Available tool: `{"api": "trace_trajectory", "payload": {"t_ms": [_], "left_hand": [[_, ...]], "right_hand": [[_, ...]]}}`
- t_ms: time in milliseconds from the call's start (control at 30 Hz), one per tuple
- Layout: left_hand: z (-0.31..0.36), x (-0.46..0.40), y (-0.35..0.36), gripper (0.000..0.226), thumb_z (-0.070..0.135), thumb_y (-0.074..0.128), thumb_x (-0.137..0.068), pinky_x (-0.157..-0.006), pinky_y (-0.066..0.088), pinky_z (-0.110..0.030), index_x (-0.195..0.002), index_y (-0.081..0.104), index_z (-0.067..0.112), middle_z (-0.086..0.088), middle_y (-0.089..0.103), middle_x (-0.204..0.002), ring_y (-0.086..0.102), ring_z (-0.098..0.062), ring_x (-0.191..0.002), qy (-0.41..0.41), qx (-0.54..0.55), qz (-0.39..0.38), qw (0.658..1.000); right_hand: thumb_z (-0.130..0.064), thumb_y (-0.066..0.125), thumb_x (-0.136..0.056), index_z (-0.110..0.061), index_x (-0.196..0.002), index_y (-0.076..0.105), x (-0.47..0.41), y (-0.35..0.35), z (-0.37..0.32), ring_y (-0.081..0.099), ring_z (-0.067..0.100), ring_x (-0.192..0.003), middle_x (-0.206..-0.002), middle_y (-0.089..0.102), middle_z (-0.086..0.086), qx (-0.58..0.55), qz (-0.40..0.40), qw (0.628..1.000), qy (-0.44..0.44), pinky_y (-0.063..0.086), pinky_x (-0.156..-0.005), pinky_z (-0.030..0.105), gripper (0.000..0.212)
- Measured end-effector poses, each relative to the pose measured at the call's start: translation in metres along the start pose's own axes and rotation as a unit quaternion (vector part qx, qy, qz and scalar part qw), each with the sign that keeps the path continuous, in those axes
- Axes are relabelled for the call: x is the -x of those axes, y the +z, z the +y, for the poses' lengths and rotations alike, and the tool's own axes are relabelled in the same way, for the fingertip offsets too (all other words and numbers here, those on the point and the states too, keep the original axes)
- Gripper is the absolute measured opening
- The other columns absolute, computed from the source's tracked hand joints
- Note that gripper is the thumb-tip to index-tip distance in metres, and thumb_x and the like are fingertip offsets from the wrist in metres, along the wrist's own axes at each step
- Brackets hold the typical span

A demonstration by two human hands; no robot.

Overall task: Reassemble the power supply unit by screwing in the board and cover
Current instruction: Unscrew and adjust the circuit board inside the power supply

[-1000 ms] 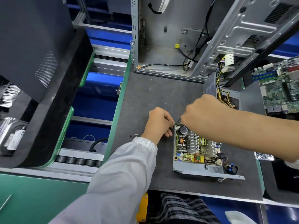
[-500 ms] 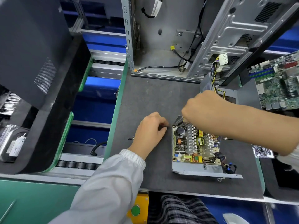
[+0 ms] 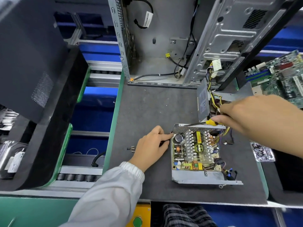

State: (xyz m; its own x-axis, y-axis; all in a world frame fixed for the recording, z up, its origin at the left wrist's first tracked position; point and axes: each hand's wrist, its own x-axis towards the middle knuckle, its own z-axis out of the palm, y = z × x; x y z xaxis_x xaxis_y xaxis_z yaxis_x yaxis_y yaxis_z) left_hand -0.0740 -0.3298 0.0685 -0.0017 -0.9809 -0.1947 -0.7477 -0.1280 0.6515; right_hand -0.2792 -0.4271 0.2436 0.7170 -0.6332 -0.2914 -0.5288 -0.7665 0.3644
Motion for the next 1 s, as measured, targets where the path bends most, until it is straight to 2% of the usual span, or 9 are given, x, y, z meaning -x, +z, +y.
{"api": "trace_trajectory", "payload": {"t_ms": [100, 300, 367, 467, 600, 700, 833, 900, 1000], "left_hand": [[-0.005, 0.0, 0.0, 0.032, 0.027, 0.055, -0.098, -0.062, 0.033, -0.02, -0.126, 0.064, 0.04, 0.01, 0.046, -0.093, 0.045, -0.003, -0.069, -0.013, 0.059, -0.005, 0.998], [0.001, -0.009, -0.01, 0.038, 0.01, 0.05, -0.096, -0.091, 0.046, -0.037, -0.12, 0.068, 0.033, 0.0, 0.053, -0.097, 0.055, -0.016, -0.09, -0.082, 0.141, -0.043, 0.986], [0.006, -0.012, -0.013, 0.038, 0.005, 0.048, -0.095, -0.094, 0.045, -0.032, -0.119, 0.07, 0.026, -0.008, 0.059, -0.109, 0.057, -0.018, -0.098, -0.097, 0.152, -0.05, 0.982], [0.018, -0.011, -0.013, 0.036, 0.0, 0.047, -0.093, -0.068, 0.043, -0.011, -0.114, 0.073, 0.013, -0.008, 0.072, -0.103, 0.055, -0.002, -0.074, -0.142, 0.23, -0.031, 0.962], [0.029, -0.001, -0.008, 0.034, 0.001, 0.046, -0.093, -0.041, 0.029, -0.007, -0.093, 0.075, 0.018, 0.015, 0.057, -0.049, 0.043, 0.001, -0.042, -0.215, 0.378, -0.007, 0.901], [0.034, 0.003, -0.007, 0.035, 0.005, 0.048, -0.094, -0.038, 0.022, -0.014, -0.085, 0.074, 0.025, 0.003, 0.051, -0.071, 0.028, -0.005, -0.044, -0.253, 0.422, 0.01, 0.871], [0.037, 0.001, -0.004, 0.023, 0.008, 0.052, -0.095, -0.037, 0.019, -0.015, -0.104, 0.071, -0.002, 0.001, 0.05, -0.075, 0.027, -0.006, -0.044, -0.283, 0.461, 0.037, 0.84], [0.036, 0.0, -0.003, 0.023, 0.006, 0.052, -0.094, -0.04, 0.027, -0.014, -0.098, 0.075, 0.005, 0.008, 0.054, -0.069, 0.035, -0.004, -0.046, -0.259, 0.424, 0.067, 0.865], [0.032, 0.004, 0.002, 0.021, 0.008, 0.057, -0.094, -0.062, 0.039, -0.01, -0.099, 0.074, 0.018, 0.014, 0.055, -0.082, 0.051, 0.001, -0.062, -0.137, 0.184, 0.136, 0.964]], "right_hand": [[-0.058, -0.023, -0.067, -0.033, -0.087, 0.041, 0.005, 0.005, 0.004, 0.06, 0.012, -0.076, -0.076, 0.048, -0.011, -0.037, 0.007, 0.999, 0.002, 0.027, -0.045, 0.025, 0.072], [-0.056, -0.022, -0.068, -0.031, -0.089, 0.041, 0.006, 0.009, 0.001, 0.06, 0.012, -0.079, -0.08, 0.049, -0.012, -0.063, 0.039, 0.997, -0.012, 0.028, -0.046, 0.025, 0.071], [-0.058, -0.022, -0.065, -0.031, -0.092, 0.044, 0.007, 0.012, -0.001, 0.061, 0.012, -0.082, -0.088, 0.055, -0.012, -0.081, 0.047, 0.996, -0.004, 0.034, -0.053, 0.027, 0.076], [-0.06, -0.022, -0.063, -0.032, -0.089, 0.041, 0.012, 0.015, -0.003, 0.06, 0.012, -0.083, -0.091, 0.057, -0.013, -0.11, 0.048, 0.993, 0.011, 0.034, -0.054, 0.027, 0.074], [-0.059, -0.021, -0.069, -0.031, -0.087, 0.041, 0.025, 0.016, -0.003, 0.061, 0.012, -0.078, -0.081, 0.052, -0.012, -0.106, 0.056, 0.993, 0.014, 0.037, -0.053, 0.027, 0.07], [-0.06, -0.018, -0.072, -0.031, -0.086, 0.04, 0.03, 0.014, -0.002, 0.06, 0.013, -0.076, -0.076, 0.047, -0.012, -0.12, 0.051, 0.991, 0.017, 0.04, -0.054, 0.028, 0.066], [-0.061, -0.005, -0.082, -0.03, -0.087, 0.036, 0.026, 0.01, 0.0, 0.061, 0.013, -0.08, -0.084, 0.049, -0.011, -0.125, 0.022, 0.992, 0.01, 0.041, -0.057, 0.027, 0.051], [-0.06, 0.004, -0.089, -0.028, -0.087, 0.028, 0.022, 0.007, -0.001, 0.061, 0.014, -0.083, -0.089, 0.047, -0.01, -0.099, 0.013, 0.995, -0.003, 0.038, -0.055, 0.027, 0.04], [-0.055, 0.012, -0.095, -0.026, -0.089, 0.017, 0.012, 0.002, -0.009, 0.06, 0.014, -0.085, -0.09, 0.045, -0.008, -0.049, 0.019, 0.998, -0.025, 0.022, -0.045, 0.026, 0.03]]}}
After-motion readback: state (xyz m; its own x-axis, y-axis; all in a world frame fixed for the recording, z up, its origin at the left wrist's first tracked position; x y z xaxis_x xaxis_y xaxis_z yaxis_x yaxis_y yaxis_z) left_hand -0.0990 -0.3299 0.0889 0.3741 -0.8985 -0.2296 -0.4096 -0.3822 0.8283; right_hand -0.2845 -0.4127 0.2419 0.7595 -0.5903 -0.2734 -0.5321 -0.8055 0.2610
